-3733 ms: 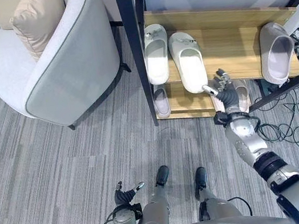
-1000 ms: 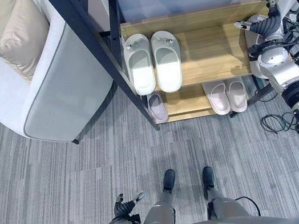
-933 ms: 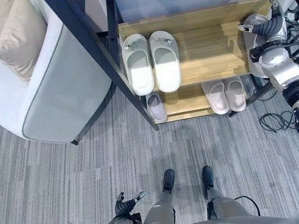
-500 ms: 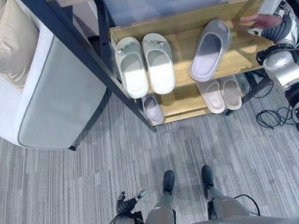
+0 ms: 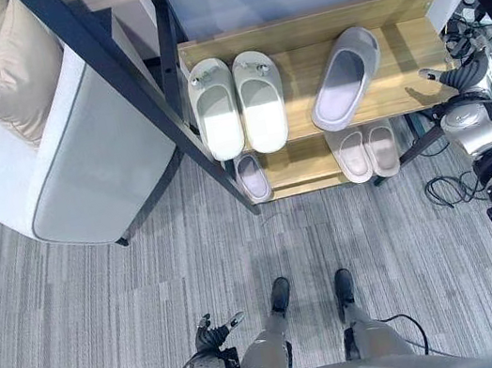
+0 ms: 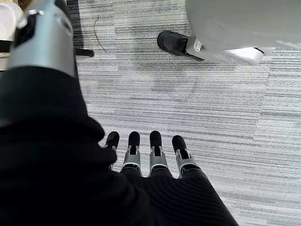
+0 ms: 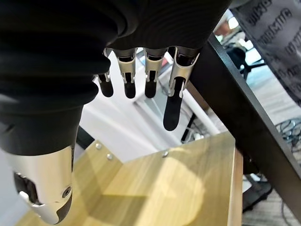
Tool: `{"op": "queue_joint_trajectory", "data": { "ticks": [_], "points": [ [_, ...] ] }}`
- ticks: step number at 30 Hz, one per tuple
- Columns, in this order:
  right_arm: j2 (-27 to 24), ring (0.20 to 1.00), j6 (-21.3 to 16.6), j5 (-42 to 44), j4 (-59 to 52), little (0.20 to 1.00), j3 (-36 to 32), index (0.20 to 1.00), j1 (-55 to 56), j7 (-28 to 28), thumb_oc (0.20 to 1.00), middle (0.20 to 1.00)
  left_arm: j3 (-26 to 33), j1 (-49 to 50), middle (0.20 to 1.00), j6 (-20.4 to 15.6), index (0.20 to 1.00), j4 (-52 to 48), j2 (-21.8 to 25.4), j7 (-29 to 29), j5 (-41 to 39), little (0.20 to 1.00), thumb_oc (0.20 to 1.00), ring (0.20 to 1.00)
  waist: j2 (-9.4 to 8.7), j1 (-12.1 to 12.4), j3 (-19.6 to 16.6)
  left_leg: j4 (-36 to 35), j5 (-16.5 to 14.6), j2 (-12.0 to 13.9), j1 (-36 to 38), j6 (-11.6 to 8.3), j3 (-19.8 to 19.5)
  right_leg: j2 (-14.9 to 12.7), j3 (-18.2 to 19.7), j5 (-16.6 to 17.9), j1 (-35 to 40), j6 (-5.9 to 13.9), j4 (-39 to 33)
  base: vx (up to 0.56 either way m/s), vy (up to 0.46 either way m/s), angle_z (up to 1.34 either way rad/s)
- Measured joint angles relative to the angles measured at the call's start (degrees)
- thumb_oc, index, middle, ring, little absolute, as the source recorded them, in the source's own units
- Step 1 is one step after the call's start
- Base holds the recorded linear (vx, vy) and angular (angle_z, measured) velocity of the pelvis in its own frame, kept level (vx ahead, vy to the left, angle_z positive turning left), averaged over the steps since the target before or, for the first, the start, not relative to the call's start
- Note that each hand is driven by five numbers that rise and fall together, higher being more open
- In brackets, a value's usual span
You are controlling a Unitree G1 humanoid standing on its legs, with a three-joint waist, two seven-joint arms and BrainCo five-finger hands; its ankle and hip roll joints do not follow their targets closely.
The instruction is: Arrange the slippers neatly on the shoe rack.
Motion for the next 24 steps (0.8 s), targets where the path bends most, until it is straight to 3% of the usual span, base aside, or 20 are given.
{"op": "queue_joint_trajectory", "data": {
  "ticks": [8,13,20,24],
  "points": [
    [0.36,1.000,-4.57,5.62,-1.63,1.000,0.36,1.000,2.64,5.64,1.000,1.000,0.01,0.04,1.000,-1.31,1.000,0.04,0.90,0.87,0.37,1.000,1.000,1.000,-2.69,0.26,0.15,0.00,0.00,0.12,0.02,0.00,-0.46,0.12,-0.37,0.00,0.19,0.00,-0.01,0.00,0.001,0.01],
    [0.34,1.000,-7.55,5.51,-1.72,1.000,0.38,1.000,2.59,5.86,1.000,1.000,0.04,0.15,1.000,-1.96,1.000,0.01,1.00,1.02,1.11,1.000,1.000,1.000,-2.93,1.77,0.12,0.01,0.02,0.06,-0.02,-0.04,-0.73,0.05,-0.82,-0.04,0.36,0.02,-0.01,0.01,0.009,0.04],
    [0.28,1.000,-8.01,5.55,-0.29,1.000,1.71,1.000,1.60,9.13,1.000,1.000,-0.02,0.06,1.000,-2.69,1.000,0.03,1.97,1.03,3.00,1.000,1.000,1.000,-3.42,2.11,0.45,0.03,0.19,-0.16,-0.54,-0.16,-2.00,-0.18,-2.20,-0.30,0.36,0.11,-0.01,-0.01,0.014,0.08],
    [0.30,1.000,-8.12,5.50,1.42,1.000,2.87,1.000,1.60,10.76,1.000,1.000,-0.02,-0.21,1.000,-2.88,1.000,0.05,2.76,1.05,3.56,1.000,1.000,1.000,-4.04,4.13,0.99,0.05,0.20,-0.29,-0.75,-0.16,-2.27,-0.27,-2.51,-0.44,0.29,0.11,-0.01,-0.01,0.009,0.05]
  ]
}}
